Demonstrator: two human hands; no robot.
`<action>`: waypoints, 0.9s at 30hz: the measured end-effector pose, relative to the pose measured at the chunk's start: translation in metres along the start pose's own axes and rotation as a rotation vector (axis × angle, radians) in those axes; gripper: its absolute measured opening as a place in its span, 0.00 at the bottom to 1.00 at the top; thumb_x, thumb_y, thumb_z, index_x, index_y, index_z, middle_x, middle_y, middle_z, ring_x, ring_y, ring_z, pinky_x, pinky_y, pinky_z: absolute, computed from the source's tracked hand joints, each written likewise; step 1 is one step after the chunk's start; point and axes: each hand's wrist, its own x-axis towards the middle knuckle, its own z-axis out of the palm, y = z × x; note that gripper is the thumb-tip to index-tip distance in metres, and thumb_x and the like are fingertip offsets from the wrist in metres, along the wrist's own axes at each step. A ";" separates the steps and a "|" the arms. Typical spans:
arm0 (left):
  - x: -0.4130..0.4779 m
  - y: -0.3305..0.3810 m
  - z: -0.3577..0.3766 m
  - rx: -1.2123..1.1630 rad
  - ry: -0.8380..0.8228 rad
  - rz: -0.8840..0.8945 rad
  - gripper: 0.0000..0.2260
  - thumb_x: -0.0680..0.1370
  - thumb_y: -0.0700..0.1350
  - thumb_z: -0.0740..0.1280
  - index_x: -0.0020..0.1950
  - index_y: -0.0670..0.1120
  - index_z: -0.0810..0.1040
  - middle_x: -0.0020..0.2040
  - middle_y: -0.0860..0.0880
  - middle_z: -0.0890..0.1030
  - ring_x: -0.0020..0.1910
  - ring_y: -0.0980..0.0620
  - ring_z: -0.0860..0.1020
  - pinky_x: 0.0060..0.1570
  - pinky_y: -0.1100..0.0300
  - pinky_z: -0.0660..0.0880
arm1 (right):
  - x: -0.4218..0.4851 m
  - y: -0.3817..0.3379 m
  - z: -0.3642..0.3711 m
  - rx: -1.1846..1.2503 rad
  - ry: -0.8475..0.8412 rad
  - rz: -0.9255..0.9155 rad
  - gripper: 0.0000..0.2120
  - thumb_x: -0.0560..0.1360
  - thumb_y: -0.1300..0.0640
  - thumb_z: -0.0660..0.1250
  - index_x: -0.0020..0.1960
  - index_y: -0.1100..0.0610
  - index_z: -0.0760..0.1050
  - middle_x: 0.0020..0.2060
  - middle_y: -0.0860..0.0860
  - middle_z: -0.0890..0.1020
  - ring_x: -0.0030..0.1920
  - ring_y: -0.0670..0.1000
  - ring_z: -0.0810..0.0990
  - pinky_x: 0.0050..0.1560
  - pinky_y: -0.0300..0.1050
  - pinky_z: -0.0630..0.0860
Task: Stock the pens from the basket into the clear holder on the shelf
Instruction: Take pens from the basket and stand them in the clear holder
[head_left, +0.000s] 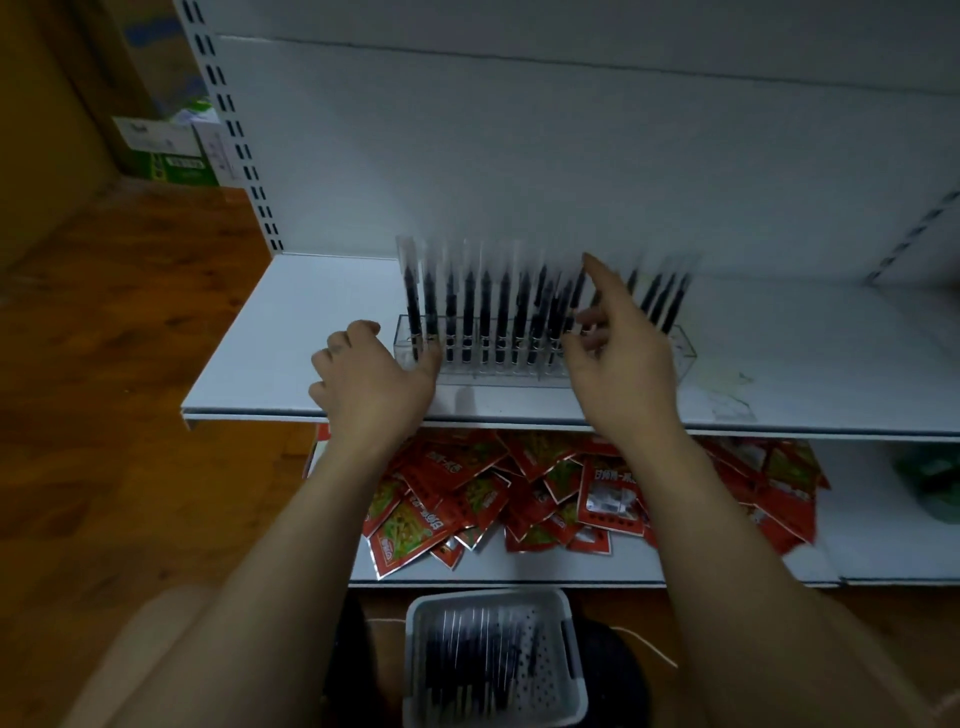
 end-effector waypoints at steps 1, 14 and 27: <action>-0.010 -0.002 -0.001 -0.007 0.009 0.014 0.30 0.74 0.61 0.66 0.69 0.45 0.66 0.69 0.43 0.68 0.69 0.41 0.63 0.65 0.44 0.63 | -0.008 -0.001 0.000 0.016 -0.001 0.017 0.31 0.77 0.60 0.64 0.75 0.43 0.59 0.49 0.48 0.76 0.43 0.45 0.76 0.48 0.45 0.77; -0.128 -0.076 0.041 0.052 -0.386 0.061 0.11 0.75 0.54 0.67 0.39 0.49 0.74 0.39 0.50 0.80 0.43 0.47 0.78 0.40 0.58 0.69 | -0.139 0.048 0.049 -0.163 -0.610 0.258 0.06 0.76 0.57 0.64 0.45 0.51 0.79 0.41 0.49 0.83 0.42 0.51 0.81 0.46 0.49 0.80; -0.154 -0.163 0.117 0.053 -0.622 -0.265 0.13 0.80 0.50 0.61 0.38 0.47 0.75 0.43 0.45 0.81 0.44 0.45 0.79 0.44 0.59 0.73 | -0.230 0.148 0.121 -0.247 -1.028 0.713 0.18 0.76 0.61 0.60 0.28 0.57 0.62 0.27 0.53 0.67 0.30 0.52 0.67 0.37 0.47 0.70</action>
